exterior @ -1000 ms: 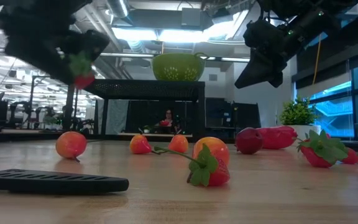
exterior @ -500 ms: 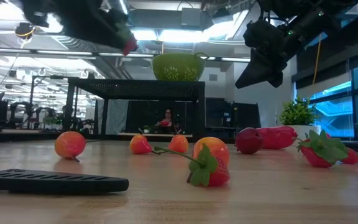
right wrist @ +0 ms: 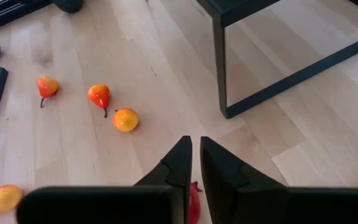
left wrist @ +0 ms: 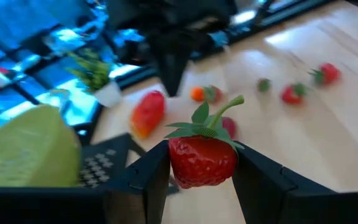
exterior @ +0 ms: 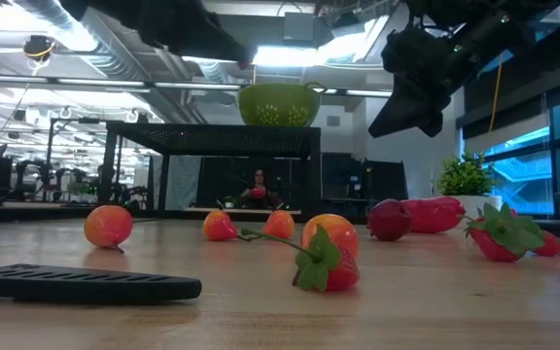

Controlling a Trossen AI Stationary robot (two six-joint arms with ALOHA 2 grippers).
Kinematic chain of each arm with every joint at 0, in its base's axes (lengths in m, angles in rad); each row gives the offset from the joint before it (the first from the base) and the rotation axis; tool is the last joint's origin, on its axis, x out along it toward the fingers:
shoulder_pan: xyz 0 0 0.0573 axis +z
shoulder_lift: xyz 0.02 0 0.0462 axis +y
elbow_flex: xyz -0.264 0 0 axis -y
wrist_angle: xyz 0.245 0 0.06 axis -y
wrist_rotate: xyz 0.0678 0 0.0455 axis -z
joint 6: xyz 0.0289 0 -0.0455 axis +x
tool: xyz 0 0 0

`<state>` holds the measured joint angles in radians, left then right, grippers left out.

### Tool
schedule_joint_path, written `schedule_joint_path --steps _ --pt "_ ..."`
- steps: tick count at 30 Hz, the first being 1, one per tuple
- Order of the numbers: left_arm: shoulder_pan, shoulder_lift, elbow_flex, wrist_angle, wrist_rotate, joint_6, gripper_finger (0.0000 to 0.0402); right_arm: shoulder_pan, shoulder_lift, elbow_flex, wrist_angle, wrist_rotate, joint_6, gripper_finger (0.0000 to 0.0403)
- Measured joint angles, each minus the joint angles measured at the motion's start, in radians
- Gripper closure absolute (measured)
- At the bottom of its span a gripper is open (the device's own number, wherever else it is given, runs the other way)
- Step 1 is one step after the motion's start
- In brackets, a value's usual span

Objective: Pick & Place Fruit
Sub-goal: Put the strawberry into the green strainer bowl on the shelf

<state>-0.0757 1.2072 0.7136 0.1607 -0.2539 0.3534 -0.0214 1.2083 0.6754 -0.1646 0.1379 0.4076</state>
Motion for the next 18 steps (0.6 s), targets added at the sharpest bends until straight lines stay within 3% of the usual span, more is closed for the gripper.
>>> schedule_joint_path --steps 12,18 --pt "0.161 0.000 0.000 0.156 0.037 0.065 0.0247 0.038 0.000 0.000 0.000 0.004 0.000 0.0398" --pt "0.218 0.001 0.000 0.229 0.039 0.088 0.0247 0.050 0.000 0.000 0.000 0.004 0.000 0.0386"
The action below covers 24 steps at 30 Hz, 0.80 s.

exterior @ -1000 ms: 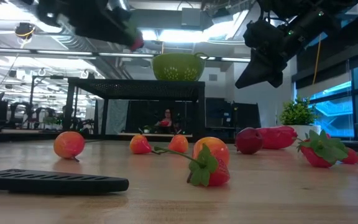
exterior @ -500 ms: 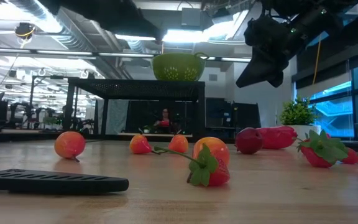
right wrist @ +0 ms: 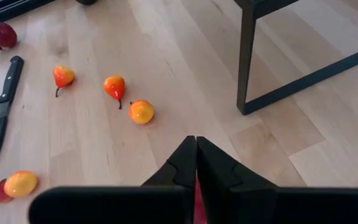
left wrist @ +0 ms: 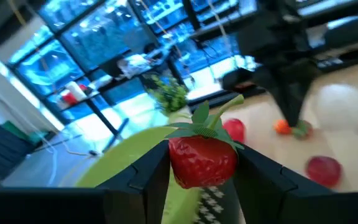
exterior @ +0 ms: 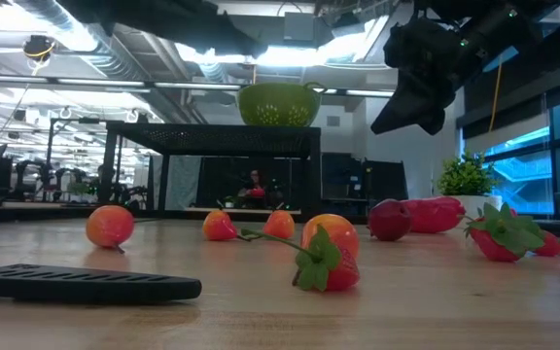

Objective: Pick & Place Fruit
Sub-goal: Put the strawberry into the green strainer bowl on the shelf

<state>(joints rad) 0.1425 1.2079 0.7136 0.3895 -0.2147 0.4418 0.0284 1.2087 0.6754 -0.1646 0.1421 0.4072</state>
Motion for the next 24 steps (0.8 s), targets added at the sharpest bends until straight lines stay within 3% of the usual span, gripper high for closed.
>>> schedule_joint_path --steps 10,24 --pt "0.096 0.000 0.042 0.034 0.082 -0.009 0.0247 0.000 0.000 0.000 0.000 0.000 0.001 0.0367" --pt "0.228 0.000 0.283 -0.314 0.105 -0.050 0.0247 0.000 0.000 0.000 0.000 0.000 0.004 0.0399"
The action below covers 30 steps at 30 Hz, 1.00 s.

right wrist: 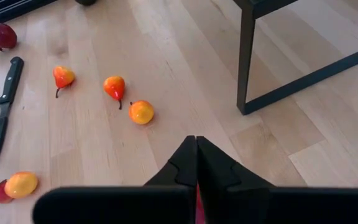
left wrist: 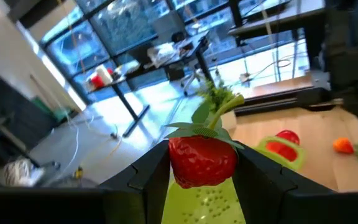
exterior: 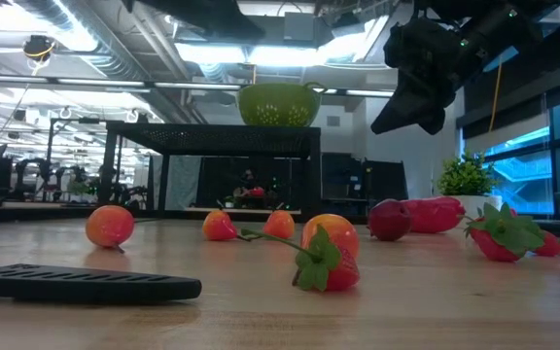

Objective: Pick & Place Fruit
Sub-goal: Put the strawberry into the green strainer bowl on the shelf

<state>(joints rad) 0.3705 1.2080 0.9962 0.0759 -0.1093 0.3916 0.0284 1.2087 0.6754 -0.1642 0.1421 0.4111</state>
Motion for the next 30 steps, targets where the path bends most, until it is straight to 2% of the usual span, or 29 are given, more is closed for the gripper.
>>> schedule_joint_path --steps 10,22,26,30 --pt "0.073 0.065 0.150 -0.206 0.004 -0.135 0.0247 0.000 0.000 0.000 0.007 0.000 0.000 0.0368" --pt "0.099 0.254 0.355 -0.444 0.016 -0.277 0.0247 0.000 0.000 0.000 0.007 0.000 0.000 0.0395" --pt "0.098 0.312 0.388 -0.503 0.018 -0.309 0.0247 0.000 0.000 0.000 0.007 0.000 0.000 0.0399" --pt "0.098 0.352 0.391 -0.524 0.018 -0.342 0.0247 0.000 0.000 0.000 0.007 0.000 0.000 0.0386"
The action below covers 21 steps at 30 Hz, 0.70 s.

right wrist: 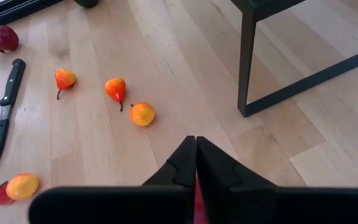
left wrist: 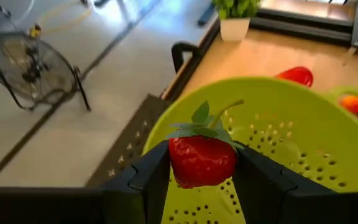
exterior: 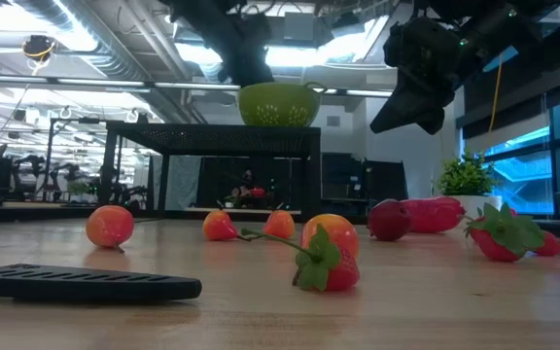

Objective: Pick & Place Fruit
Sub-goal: Put the strawberry into the green strainer bowl on the shelf

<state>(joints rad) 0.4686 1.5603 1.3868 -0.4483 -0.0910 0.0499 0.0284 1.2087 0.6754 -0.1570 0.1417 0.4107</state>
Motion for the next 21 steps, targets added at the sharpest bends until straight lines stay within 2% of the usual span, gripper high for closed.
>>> schedule_joint_path --steps 7,21 --pt "0.000 0.050 0.000 -0.044 0.007 -0.022 0.0247 0.000 0.000 0.000 0.000 0.000 0.000 0.0370" --pt "-0.009 0.075 0.000 -0.071 0.012 -0.013 0.0247 0.000 0.000 0.000 0.000 0.000 -0.003 0.0397"
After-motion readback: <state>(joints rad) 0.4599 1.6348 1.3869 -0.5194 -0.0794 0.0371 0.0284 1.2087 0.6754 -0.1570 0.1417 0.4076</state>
